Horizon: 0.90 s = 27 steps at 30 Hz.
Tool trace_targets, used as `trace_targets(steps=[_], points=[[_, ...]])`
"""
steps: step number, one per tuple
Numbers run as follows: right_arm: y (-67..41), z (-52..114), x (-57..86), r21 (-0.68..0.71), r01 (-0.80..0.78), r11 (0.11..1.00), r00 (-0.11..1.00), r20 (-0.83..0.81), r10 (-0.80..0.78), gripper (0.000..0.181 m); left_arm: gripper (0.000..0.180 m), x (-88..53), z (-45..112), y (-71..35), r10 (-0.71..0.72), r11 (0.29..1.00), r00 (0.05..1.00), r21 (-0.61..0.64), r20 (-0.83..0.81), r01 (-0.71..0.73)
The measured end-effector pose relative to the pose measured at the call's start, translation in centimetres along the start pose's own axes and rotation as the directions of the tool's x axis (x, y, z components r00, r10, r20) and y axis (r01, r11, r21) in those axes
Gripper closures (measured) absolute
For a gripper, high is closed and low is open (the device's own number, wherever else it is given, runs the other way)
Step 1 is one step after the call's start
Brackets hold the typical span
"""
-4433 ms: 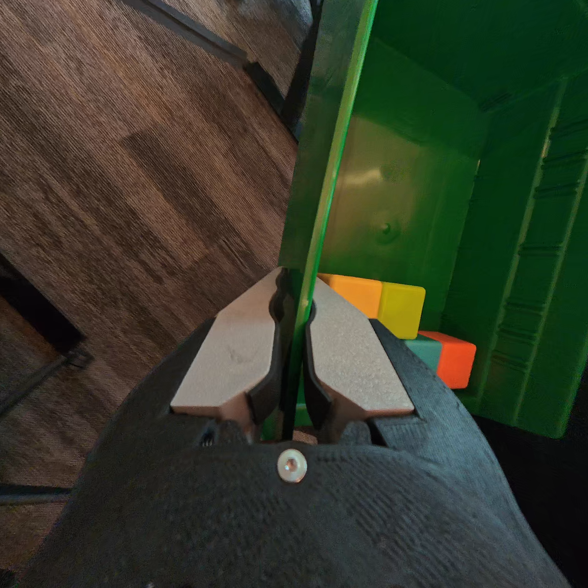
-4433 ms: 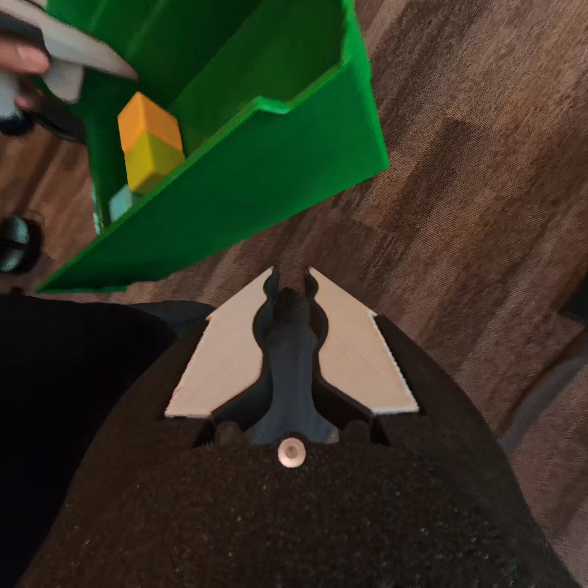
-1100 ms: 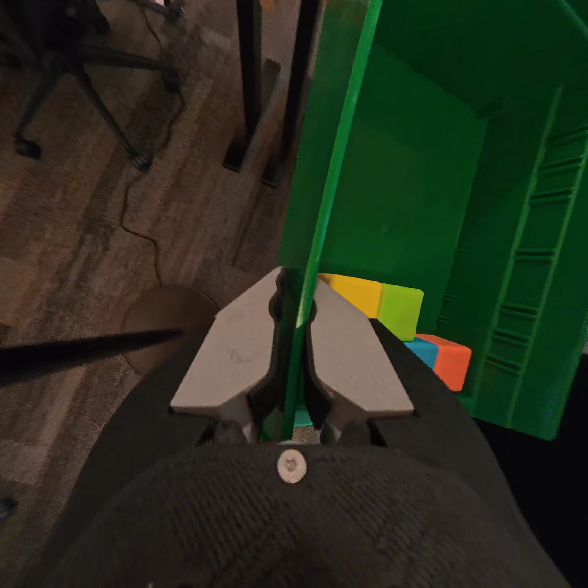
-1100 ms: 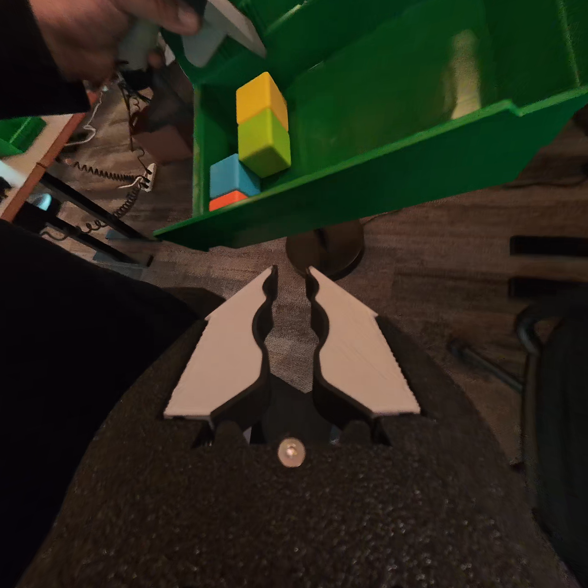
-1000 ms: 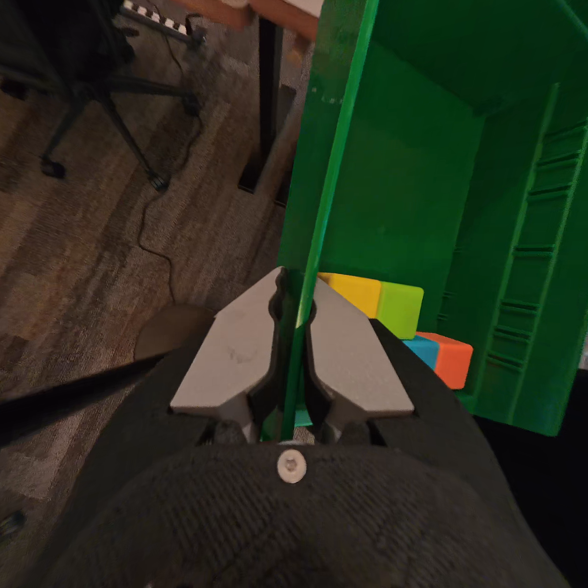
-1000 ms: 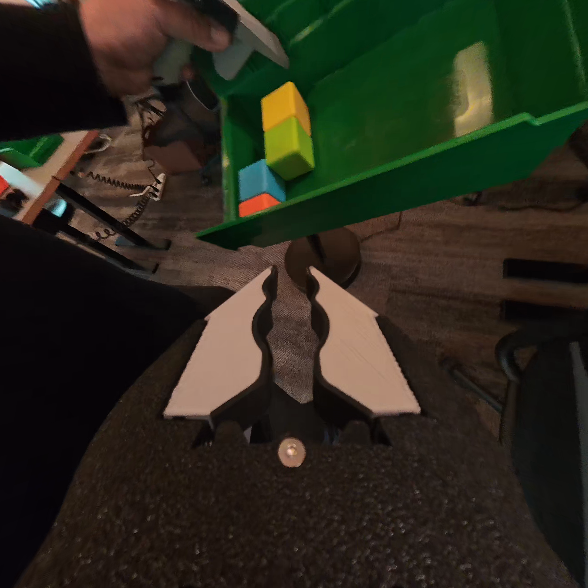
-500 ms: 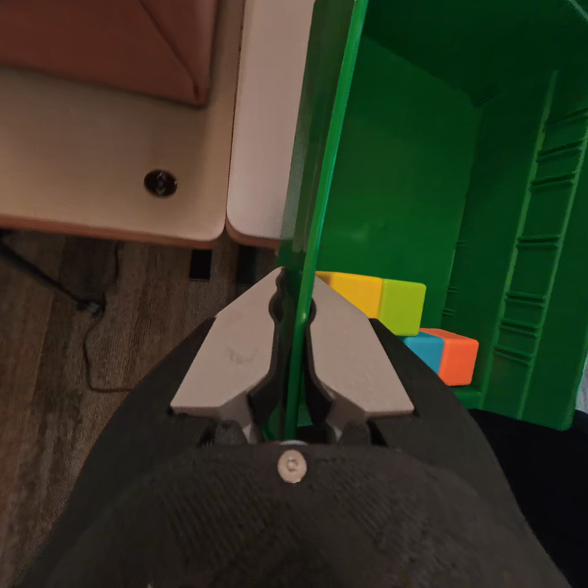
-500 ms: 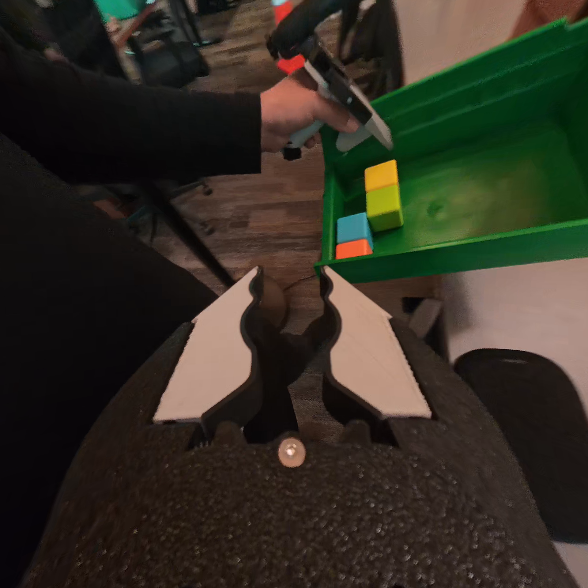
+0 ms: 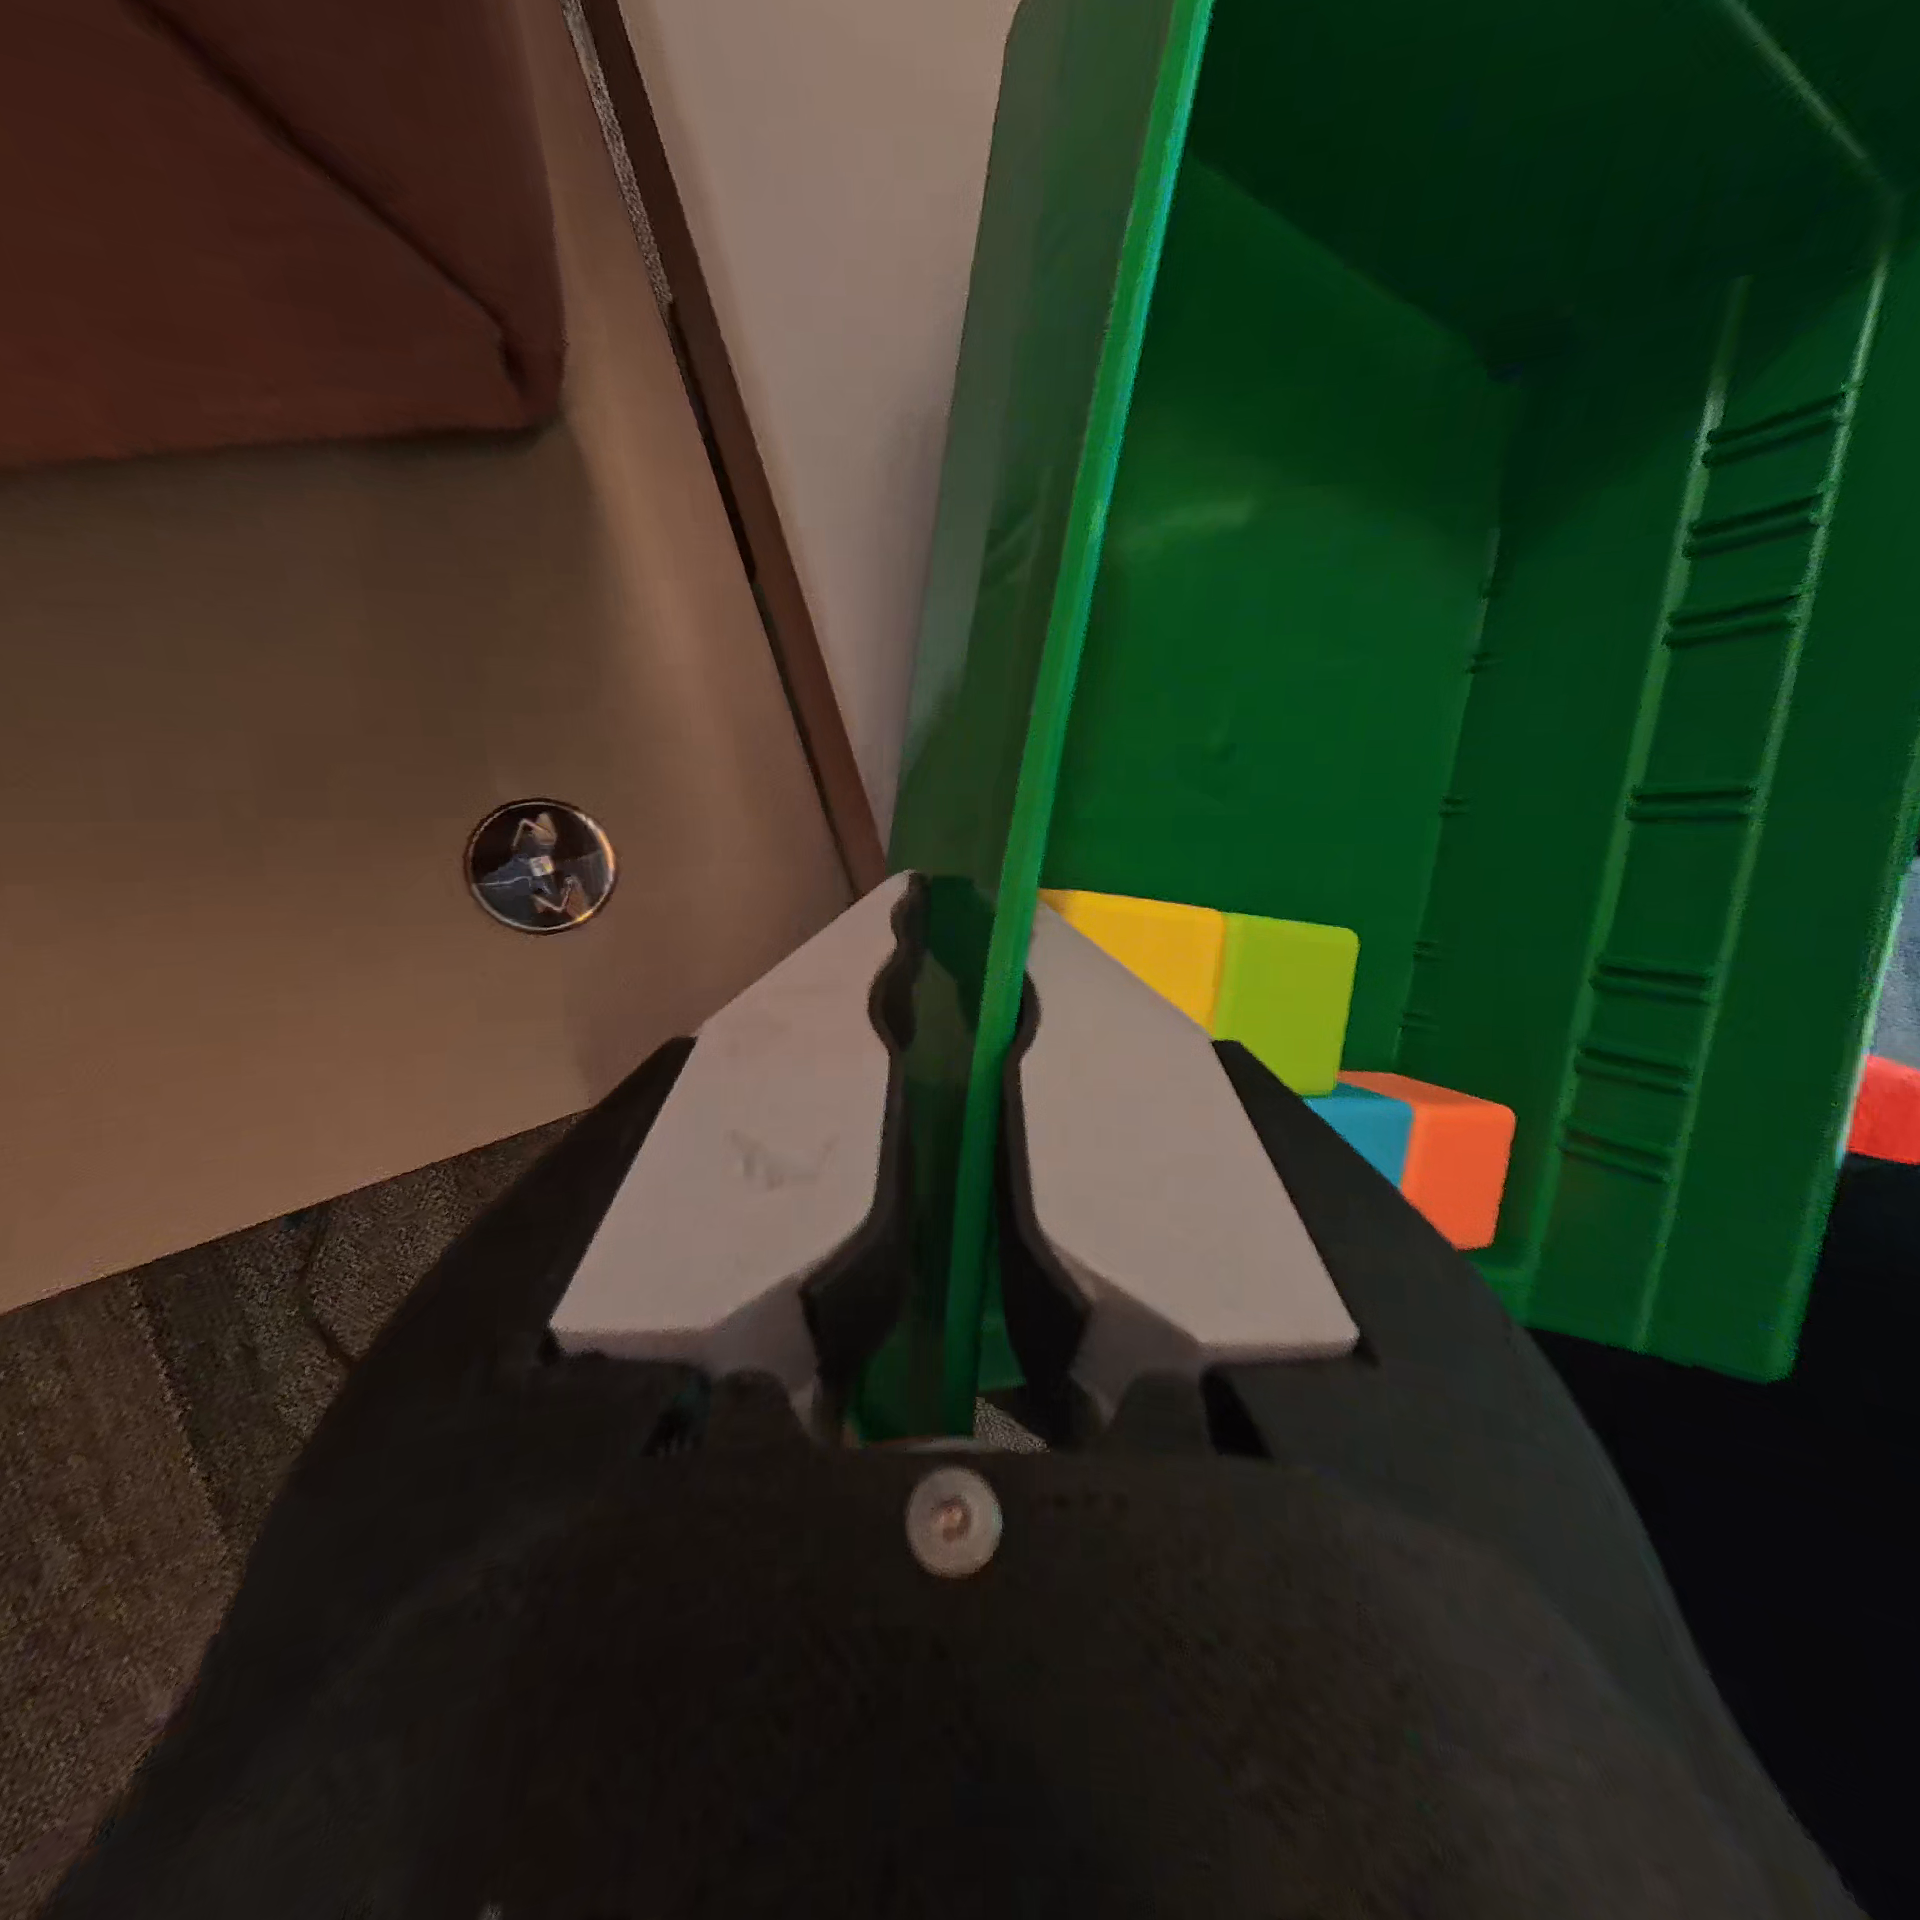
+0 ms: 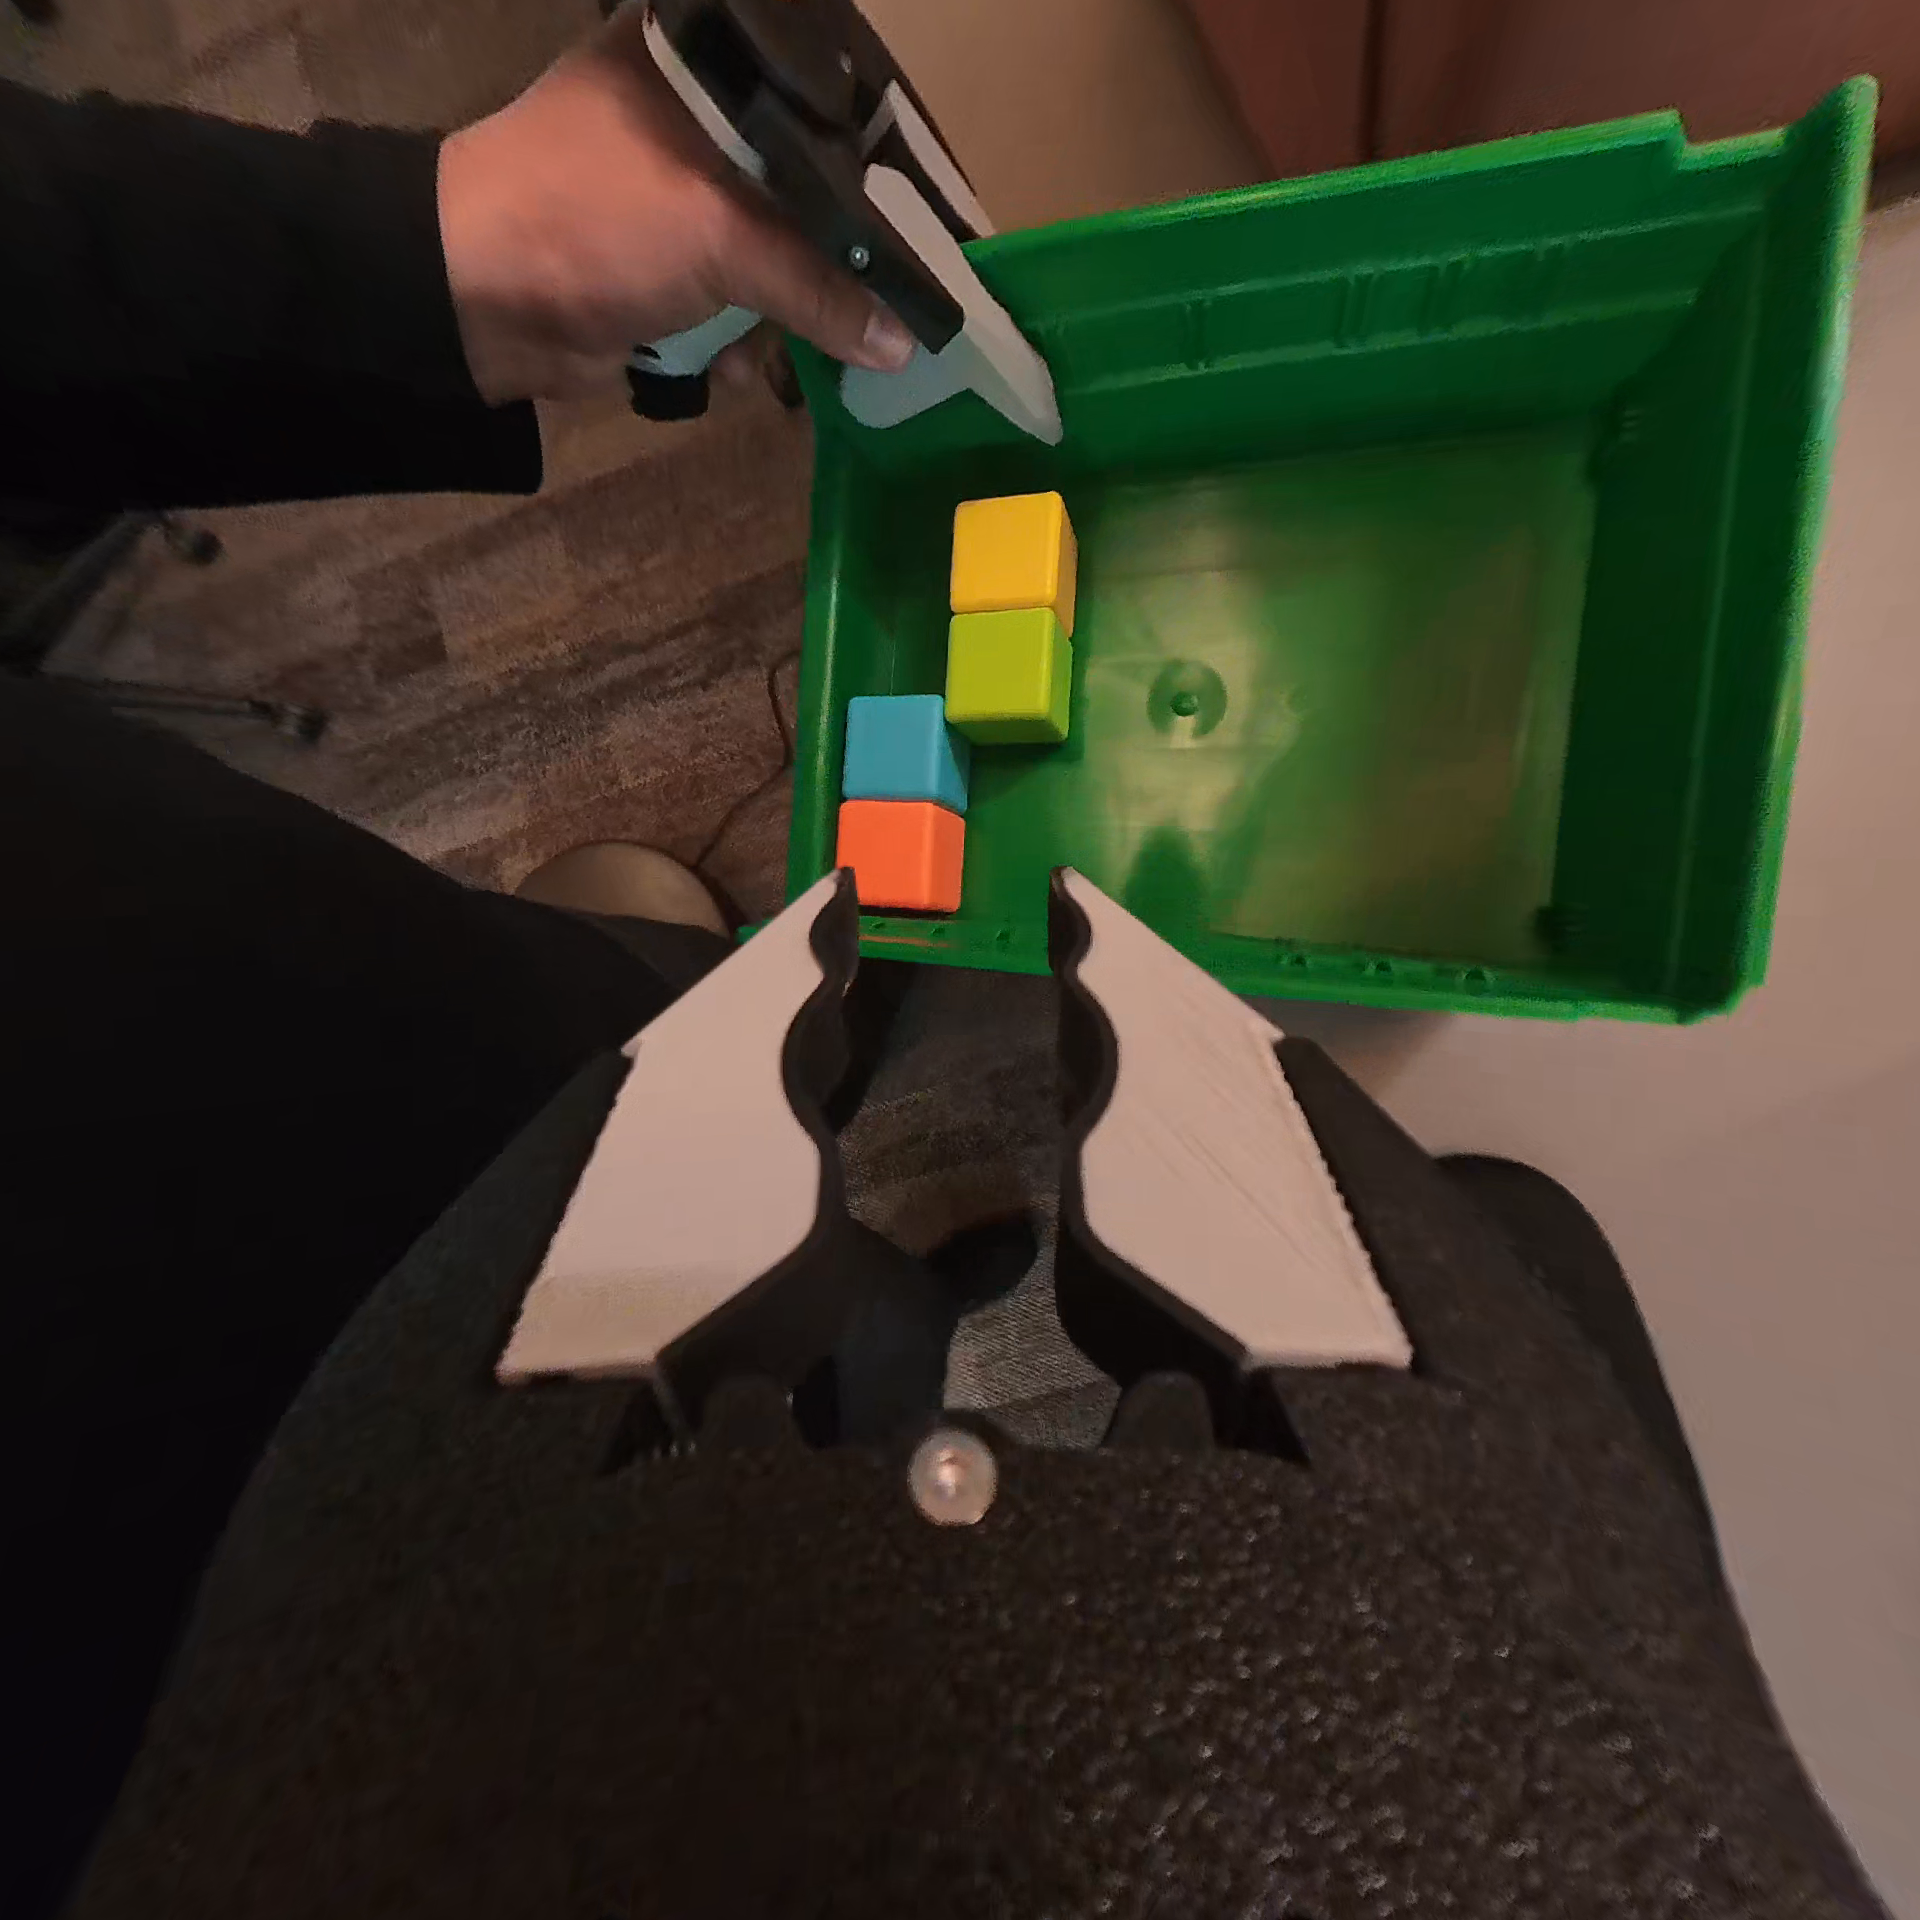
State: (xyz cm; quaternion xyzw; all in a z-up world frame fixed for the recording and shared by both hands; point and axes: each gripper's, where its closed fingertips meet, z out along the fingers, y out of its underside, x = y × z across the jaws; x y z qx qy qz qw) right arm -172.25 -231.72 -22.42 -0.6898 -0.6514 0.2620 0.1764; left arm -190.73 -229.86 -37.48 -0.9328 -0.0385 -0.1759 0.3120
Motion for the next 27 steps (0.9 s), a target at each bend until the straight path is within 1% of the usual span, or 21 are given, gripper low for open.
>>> trace_targets(steps=[4,6,9,13,16,19,23,25,27], points=[[-1.4,2.8,0.0,-0.048,0.044,0.998,0.999,0.013,-0.044,0.145,0.174,-1.4,-0.5,0.5,0.021,1.000,0.999,-0.010,-0.028,-0.022],[-2.2,3.4,-0.2,-0.040,0.060,0.997,0.998,0.036,-0.058,0.146,0.174,-1.9,-1.2,0.9,0.018,1.000,0.999,-0.018,-0.049,-0.019],[-3.5,3.8,-0.7,-0.004,0.094,0.996,0.992,0.080,-0.093,0.146,0.174,-2.7,-3.6,1.7,0.065,0.998,0.996,-0.007,-0.054,-0.065],[-4.9,4.4,-2.3,0.056,0.146,0.988,0.967,0.201,-0.154,0.147,0.174,-4.1,-7.5,4.0,0.025,1.000,0.999,-0.007,-0.021,-0.025],[-5.2,4.8,-3.3,0.078,0.223,0.972,0.929,0.285,-0.236,0.147,0.174,-3.7,-10.1,5.9,-0.062,0.998,0.997,0.016,0.035,0.062],[-5.6,3.9,-3.7,0.126,0.266,0.956,0.894,0.339,-0.293,0.147,0.174,-2.3,-11.9,7.1,-0.128,0.992,0.989,0.020,0.076,0.127],[-6.4,1.2,-4.1,0.216,0.249,0.944,0.857,0.405,-0.319,0.147,0.175,0.1,-13.4,6.5,-0.164,0.985,0.982,0.070,0.096,0.157],[-6.6,-0.7,-3.9,0.268,0.262,0.927,0.854,0.383,-0.352,0.147,0.175,1.5,-13.5,5.4,-0.171,0.984,0.983,0.068,0.073,0.166],[-7.0,-3.2,-3.1,0.324,0.257,0.911,0.876,0.321,-0.361,0.147,0.175,3.2,-13.3,3.4,-0.132,0.991,0.990,0.039,0.039,0.131]])
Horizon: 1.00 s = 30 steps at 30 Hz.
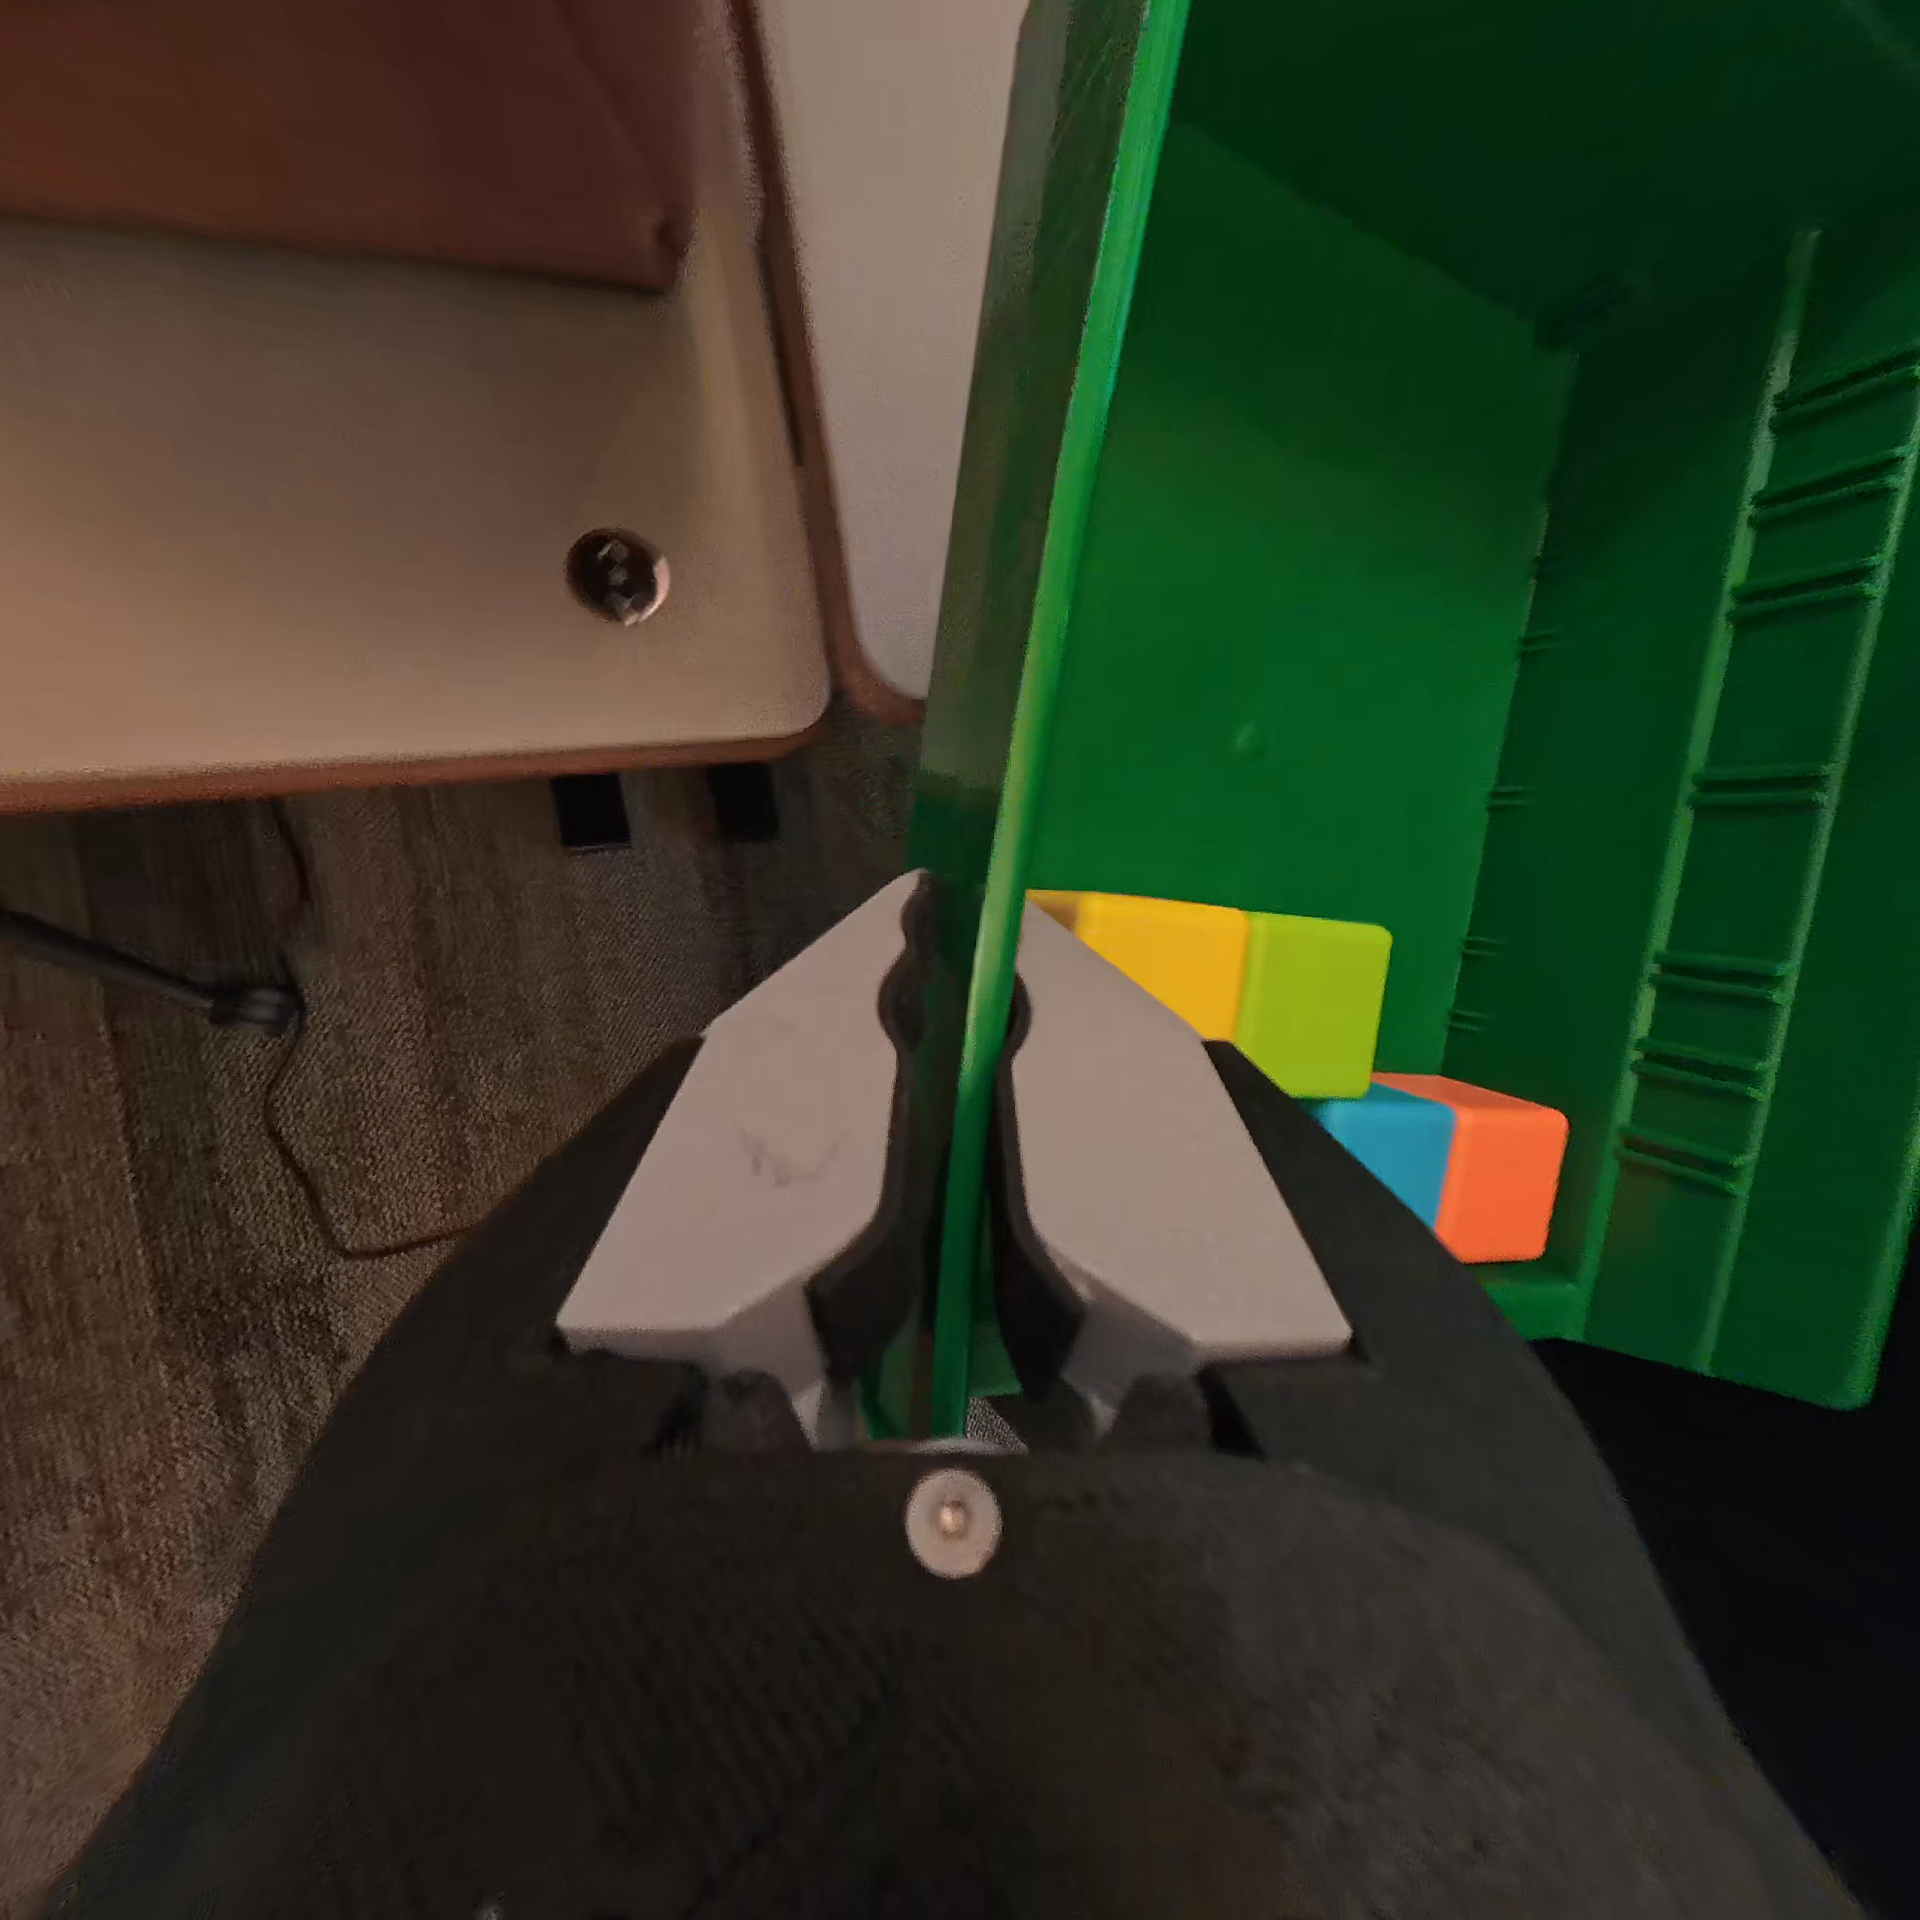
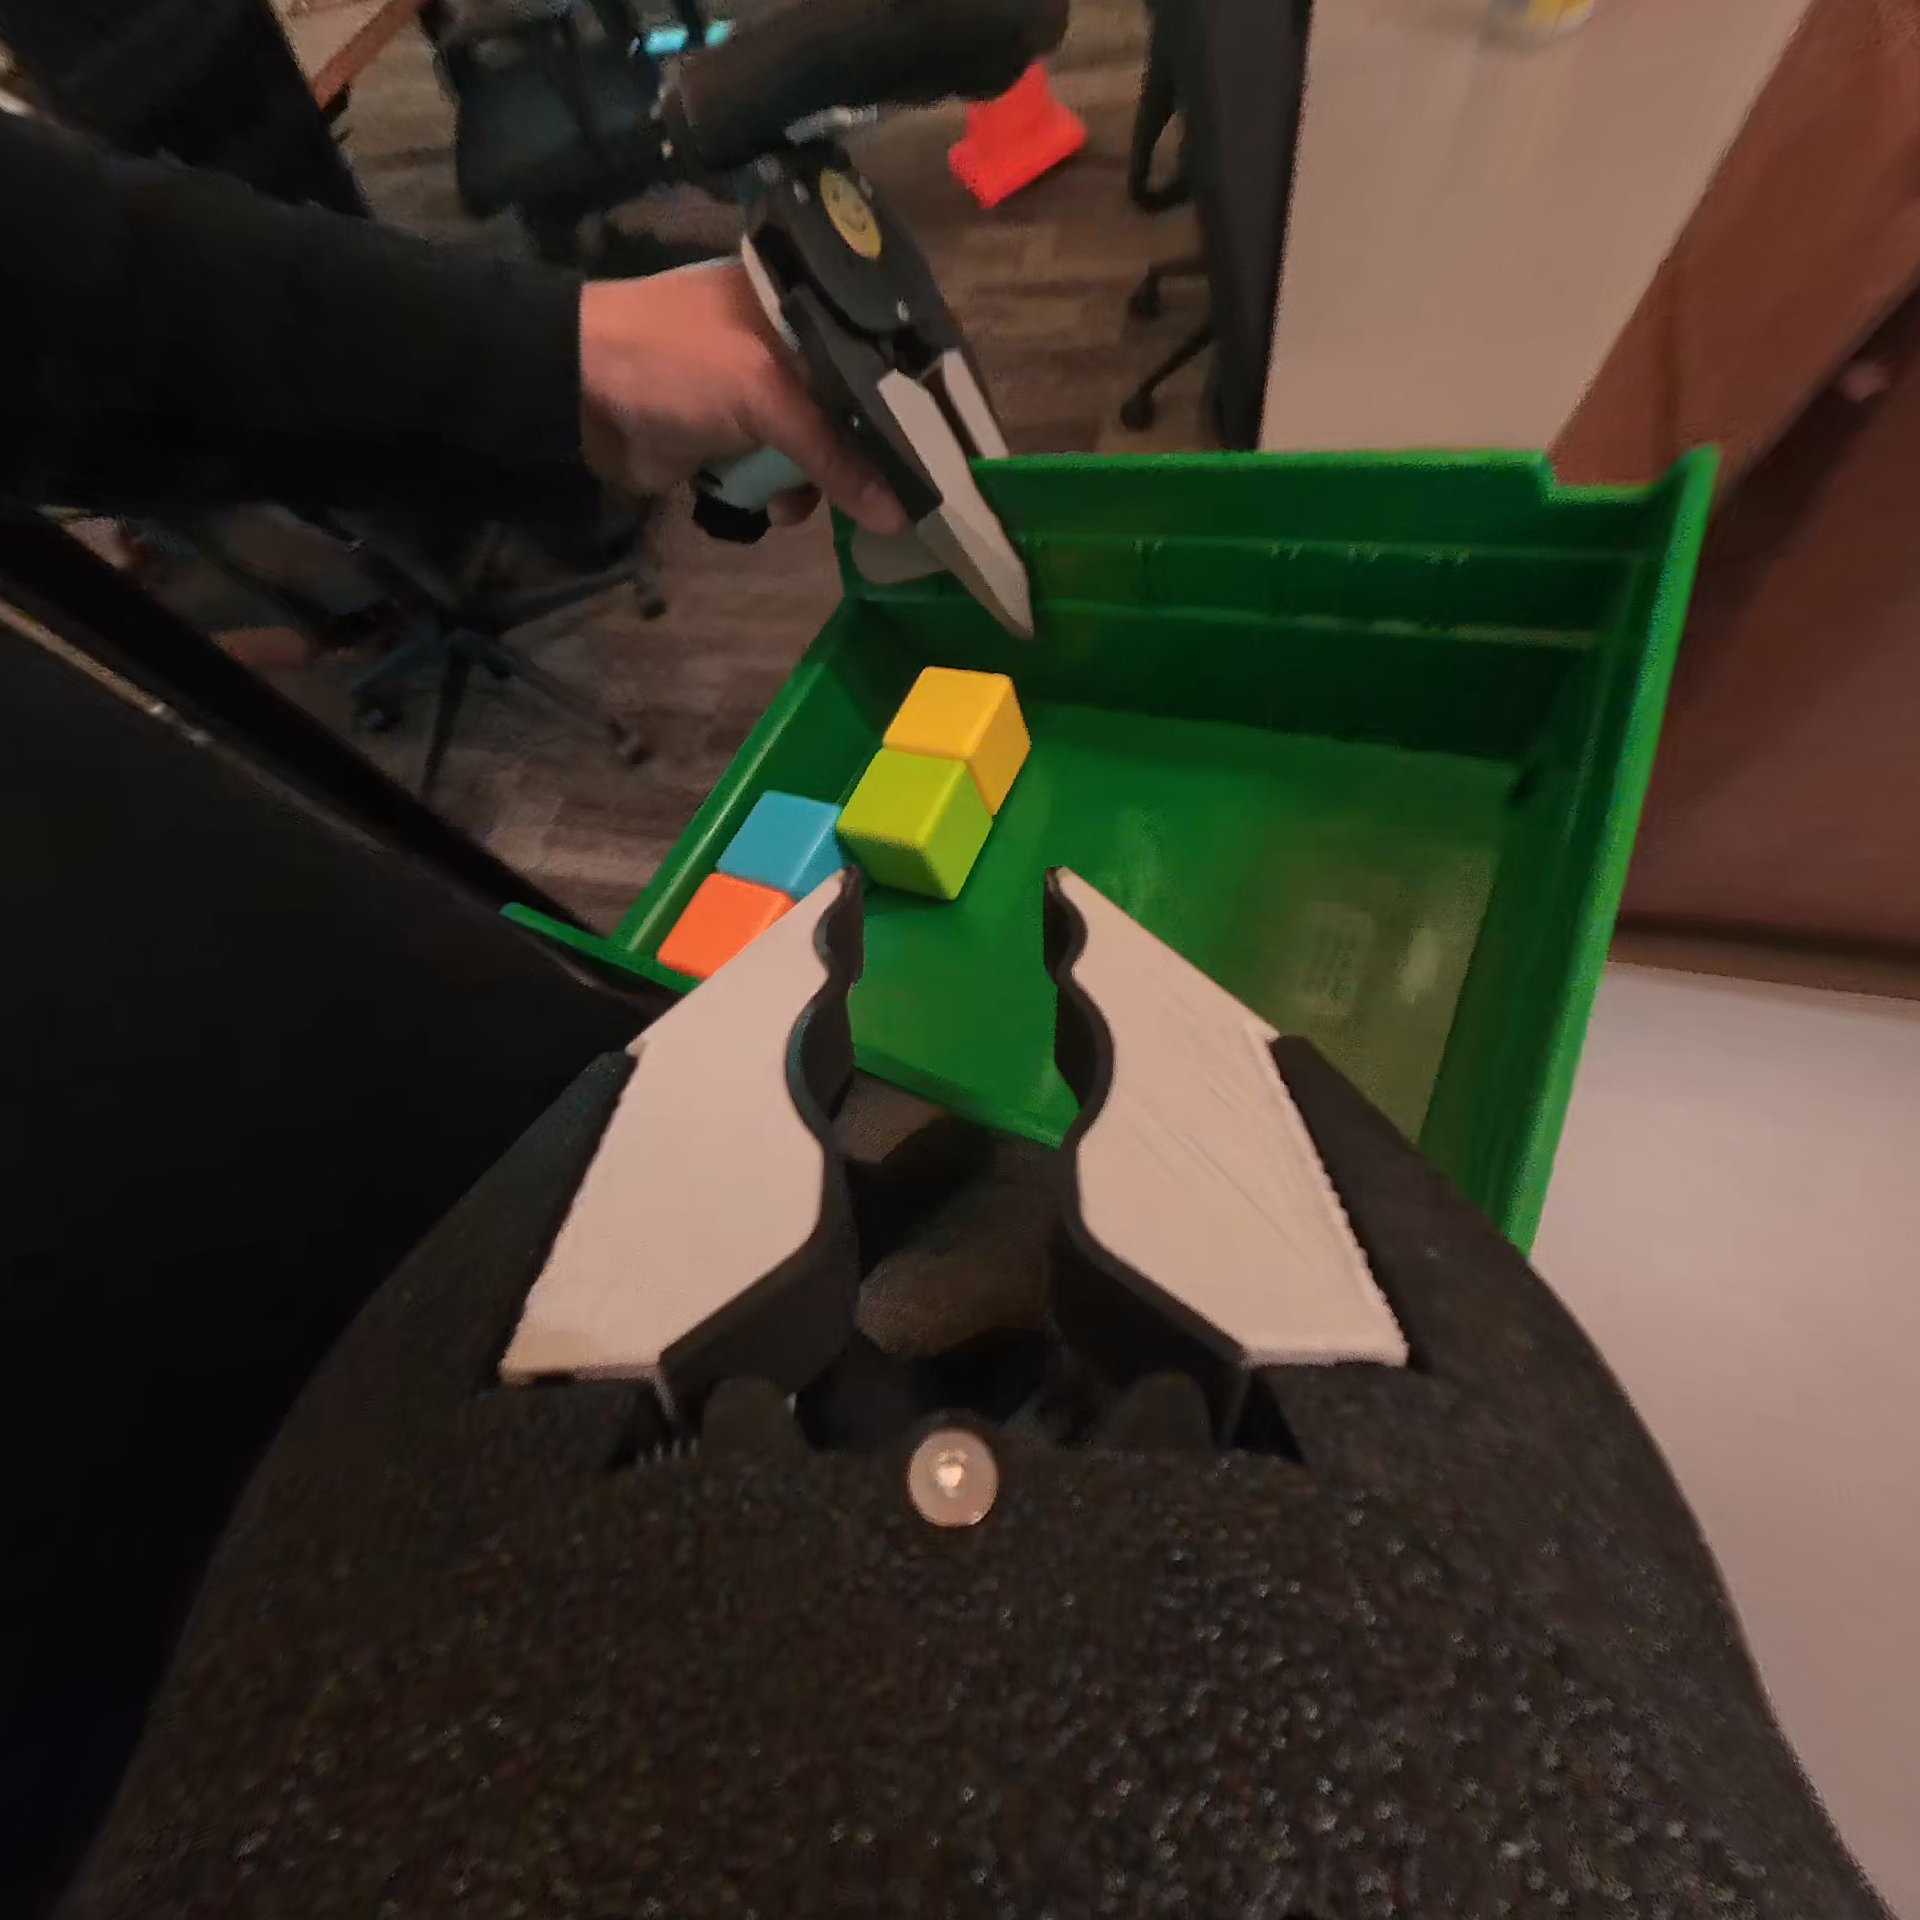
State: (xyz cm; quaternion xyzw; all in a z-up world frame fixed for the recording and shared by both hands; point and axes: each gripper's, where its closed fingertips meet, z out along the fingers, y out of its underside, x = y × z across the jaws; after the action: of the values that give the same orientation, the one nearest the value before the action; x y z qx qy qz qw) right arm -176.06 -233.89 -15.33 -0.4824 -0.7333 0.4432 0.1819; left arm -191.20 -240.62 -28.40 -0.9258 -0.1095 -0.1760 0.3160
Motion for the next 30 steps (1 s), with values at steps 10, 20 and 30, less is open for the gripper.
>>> trace_targets(steps=[10,20,30], points=[[5.9,-16.9,-5.3,0.259,-0.255,0.932,0.811,-0.467,0.352,0.149,0.176,13.7,3.3,-15.3,0.442,0.897,0.857,0.104,-0.266,-0.430],[19.9,-30.3,-19.5,0.526,-0.434,0.731,0.327,-0.665,0.672,0.152,0.177,35.4,8.4,-18.9,0.614,0.784,0.635,0.271,-0.469,-0.558],[33.4,-41.0,-30.8,0.650,-0.368,0.665,0.190,-0.647,0.738,0.152,0.177,62.7,16.6,-12.2,0.724,0.602,0.401,0.229,-0.562,-0.765]])
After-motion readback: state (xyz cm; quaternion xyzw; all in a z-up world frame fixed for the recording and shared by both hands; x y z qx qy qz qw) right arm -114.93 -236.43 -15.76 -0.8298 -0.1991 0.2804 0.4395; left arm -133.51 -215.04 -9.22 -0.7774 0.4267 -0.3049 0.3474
